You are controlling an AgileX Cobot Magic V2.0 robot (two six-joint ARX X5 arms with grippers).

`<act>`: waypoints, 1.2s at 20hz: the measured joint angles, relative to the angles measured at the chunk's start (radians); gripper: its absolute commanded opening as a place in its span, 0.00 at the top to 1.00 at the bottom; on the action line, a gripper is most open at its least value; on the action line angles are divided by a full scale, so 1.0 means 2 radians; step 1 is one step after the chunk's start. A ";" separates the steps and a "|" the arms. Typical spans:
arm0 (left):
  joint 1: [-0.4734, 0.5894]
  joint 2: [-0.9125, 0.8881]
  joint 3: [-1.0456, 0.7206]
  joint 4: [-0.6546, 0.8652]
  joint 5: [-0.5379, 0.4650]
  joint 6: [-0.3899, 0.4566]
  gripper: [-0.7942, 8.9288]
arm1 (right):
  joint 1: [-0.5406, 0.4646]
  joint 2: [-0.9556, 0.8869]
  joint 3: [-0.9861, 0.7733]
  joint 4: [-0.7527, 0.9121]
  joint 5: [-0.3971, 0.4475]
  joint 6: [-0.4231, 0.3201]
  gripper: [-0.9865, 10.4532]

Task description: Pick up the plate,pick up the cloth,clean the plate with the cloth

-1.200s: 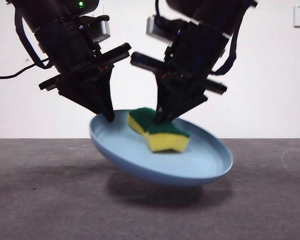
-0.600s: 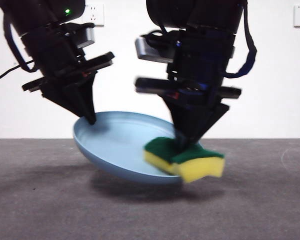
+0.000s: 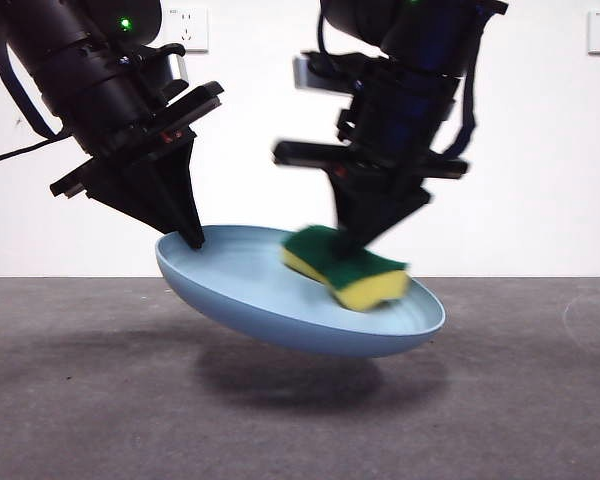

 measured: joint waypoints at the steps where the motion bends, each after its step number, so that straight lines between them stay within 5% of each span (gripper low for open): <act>1: 0.000 0.000 0.000 0.000 0.000 0.000 0.93 | 0.000 0.000 0.000 0.011 -0.024 0.002 0.93; 7: -0.002 0.000 0.000 0.015 0.010 0.007 0.93 | 0.022 0.000 0.000 0.033 -0.134 0.017 0.93; 13: 0.001 0.000 0.000 0.035 0.017 0.007 0.93 | 0.058 -0.001 0.004 -0.052 -0.158 0.015 0.93; 16: 0.009 0.000 0.000 0.032 0.023 0.007 0.93 | 0.064 -0.001 0.004 -0.122 -0.101 0.007 0.93; 21: 0.017 0.000 0.000 0.011 0.039 0.007 0.93 | 0.048 -0.001 0.004 -0.167 0.085 0.007 0.93; 24: 0.019 0.000 0.000 0.004 0.053 0.004 0.93 | 0.029 -0.001 0.004 -0.142 0.102 0.009 0.93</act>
